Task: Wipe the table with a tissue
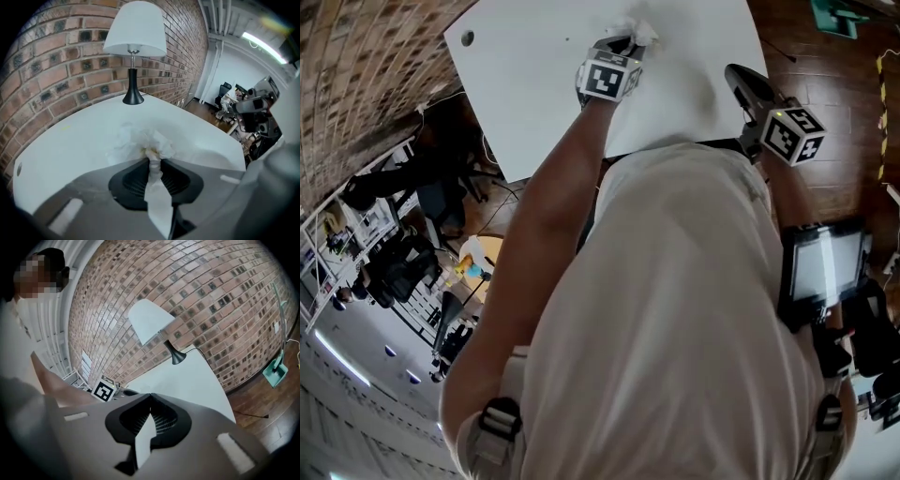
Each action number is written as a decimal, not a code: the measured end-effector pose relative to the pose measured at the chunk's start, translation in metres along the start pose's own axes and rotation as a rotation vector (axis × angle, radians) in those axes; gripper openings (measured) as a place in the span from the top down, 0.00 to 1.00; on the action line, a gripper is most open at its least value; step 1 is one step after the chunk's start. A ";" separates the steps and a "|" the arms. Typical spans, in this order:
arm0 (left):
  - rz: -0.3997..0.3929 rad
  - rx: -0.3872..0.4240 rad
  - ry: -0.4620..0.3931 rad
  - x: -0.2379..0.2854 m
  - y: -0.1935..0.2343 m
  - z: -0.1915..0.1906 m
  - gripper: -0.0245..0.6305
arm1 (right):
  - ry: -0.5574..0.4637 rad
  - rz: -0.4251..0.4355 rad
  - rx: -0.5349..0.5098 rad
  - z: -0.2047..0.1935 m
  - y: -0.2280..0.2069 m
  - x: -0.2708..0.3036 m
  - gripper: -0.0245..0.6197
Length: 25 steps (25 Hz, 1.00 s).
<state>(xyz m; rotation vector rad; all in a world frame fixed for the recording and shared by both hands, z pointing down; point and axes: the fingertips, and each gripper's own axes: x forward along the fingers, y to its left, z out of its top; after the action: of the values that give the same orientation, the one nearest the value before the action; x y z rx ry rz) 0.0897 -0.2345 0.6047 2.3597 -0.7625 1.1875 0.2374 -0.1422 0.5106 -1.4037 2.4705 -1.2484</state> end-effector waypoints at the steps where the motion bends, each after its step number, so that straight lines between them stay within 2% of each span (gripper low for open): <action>1: 0.007 0.001 0.004 0.005 0.004 0.003 0.85 | -0.006 -0.012 0.005 -0.001 0.001 -0.002 0.95; 6: 0.033 -0.007 0.033 0.027 0.018 0.005 0.85 | -0.031 -0.076 0.025 -0.005 -0.005 -0.016 0.95; 9: 0.019 -0.036 -0.002 0.024 0.019 0.010 0.85 | -0.043 -0.102 0.036 -0.005 -0.008 -0.022 0.95; 12: 0.044 -0.067 -0.023 0.014 0.031 0.008 0.85 | -0.045 -0.104 0.042 -0.005 -0.005 -0.020 0.95; 16: 0.092 -0.133 -0.019 -0.007 0.071 -0.015 0.85 | -0.043 -0.094 0.030 -0.001 0.008 -0.007 0.95; 25: 0.145 -0.206 -0.030 -0.055 0.149 -0.066 0.85 | -0.037 -0.092 0.017 -0.006 0.039 0.014 0.95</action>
<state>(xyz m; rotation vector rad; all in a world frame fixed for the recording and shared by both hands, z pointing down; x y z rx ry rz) -0.0700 -0.2970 0.6109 2.1884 -1.0294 1.0750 0.1997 -0.1386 0.4937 -1.5380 2.3911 -1.2447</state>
